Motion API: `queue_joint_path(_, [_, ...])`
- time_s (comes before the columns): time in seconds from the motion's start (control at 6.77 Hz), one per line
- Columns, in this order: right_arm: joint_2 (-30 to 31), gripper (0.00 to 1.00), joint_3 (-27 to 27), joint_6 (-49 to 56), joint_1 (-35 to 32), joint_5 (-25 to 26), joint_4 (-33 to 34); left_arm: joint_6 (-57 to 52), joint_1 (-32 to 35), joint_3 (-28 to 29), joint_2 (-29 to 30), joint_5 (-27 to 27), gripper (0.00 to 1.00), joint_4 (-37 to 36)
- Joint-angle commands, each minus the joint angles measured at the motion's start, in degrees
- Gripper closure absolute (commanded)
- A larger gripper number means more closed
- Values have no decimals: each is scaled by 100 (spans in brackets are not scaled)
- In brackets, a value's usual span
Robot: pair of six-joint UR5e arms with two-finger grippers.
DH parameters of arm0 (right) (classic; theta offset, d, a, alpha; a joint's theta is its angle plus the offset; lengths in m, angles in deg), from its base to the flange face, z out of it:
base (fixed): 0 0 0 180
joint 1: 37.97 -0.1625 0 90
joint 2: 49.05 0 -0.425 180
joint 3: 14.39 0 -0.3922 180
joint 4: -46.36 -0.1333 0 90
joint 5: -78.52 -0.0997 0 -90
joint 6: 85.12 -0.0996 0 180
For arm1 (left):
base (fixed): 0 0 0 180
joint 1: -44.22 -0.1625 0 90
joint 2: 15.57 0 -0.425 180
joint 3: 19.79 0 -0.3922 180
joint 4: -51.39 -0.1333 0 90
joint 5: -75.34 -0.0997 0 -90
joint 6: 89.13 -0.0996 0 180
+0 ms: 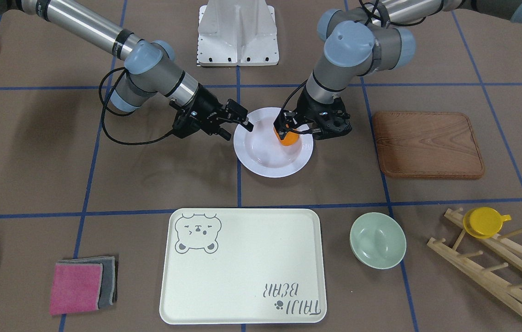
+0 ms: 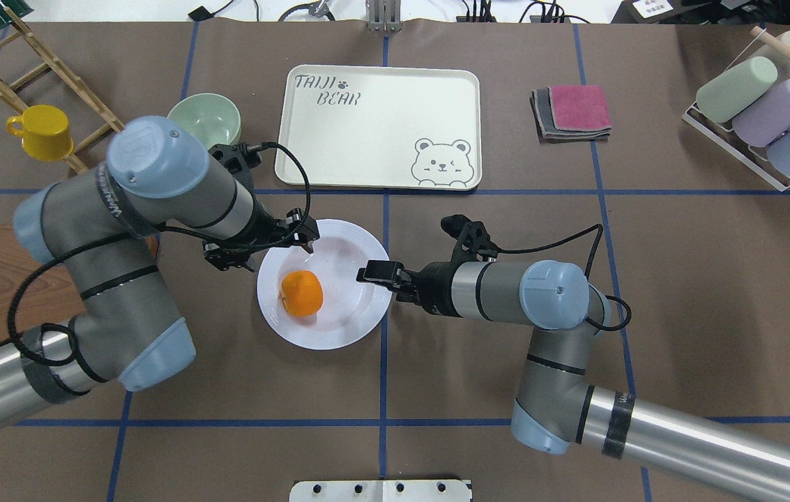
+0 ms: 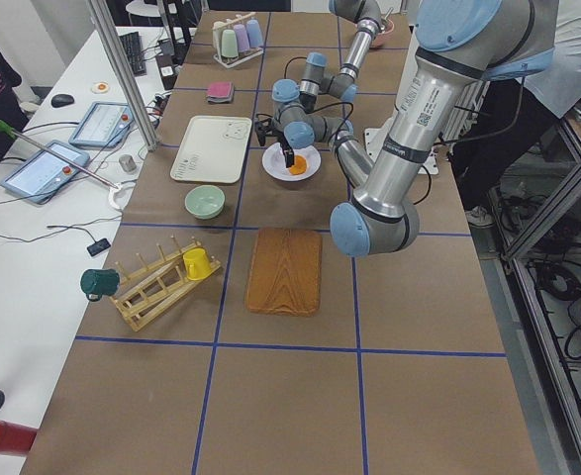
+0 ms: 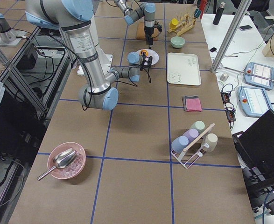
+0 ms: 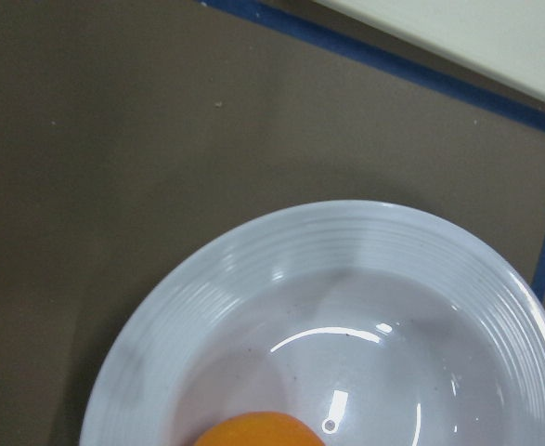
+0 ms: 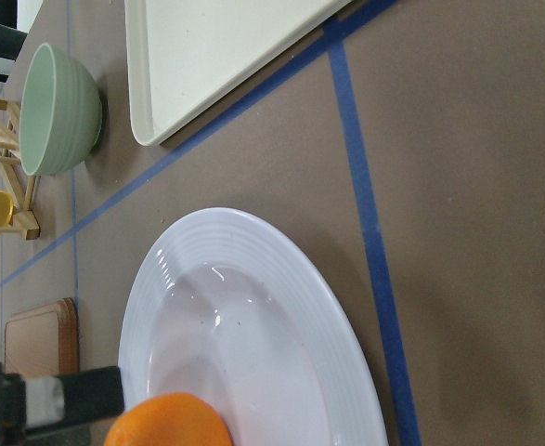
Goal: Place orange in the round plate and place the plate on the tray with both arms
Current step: 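Open and withdraw the left gripper while the right gripper holds the plate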
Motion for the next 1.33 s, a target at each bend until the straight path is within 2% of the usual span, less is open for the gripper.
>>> queue_joint_path(0.0, [-202,6,-219,0,148,180,-7,-567,425,-426,-197,375,3,-400])
queue_joint_path(0.3, [-202,50,-141,-96,131,163,-120,-779,549,-497,-320,384,3,-428])
queue_joint_path(0.44, [-185,57,-114,-228,52,146,-400,-798,558,-532,-382,384,3,-428])
queue_joint_path(0.59, [-167,78,-62,-386,-18,128,-576,-815,567,-532,-382,384,3,-428])
queue_joint_path(0.74, [-193,94,-53,-492,-19,137,-587,-815,645,-550,-400,393,3,-428])
queue_joint_path(0.89, [-211,99,78,-675,-36,146,-587,-824,724,-646,-478,393,3,-436])
queue_joint_path(1.18, [-211,100,149,-800,-54,190,-596,-1463,1030,-962,-768,593,3,-680])
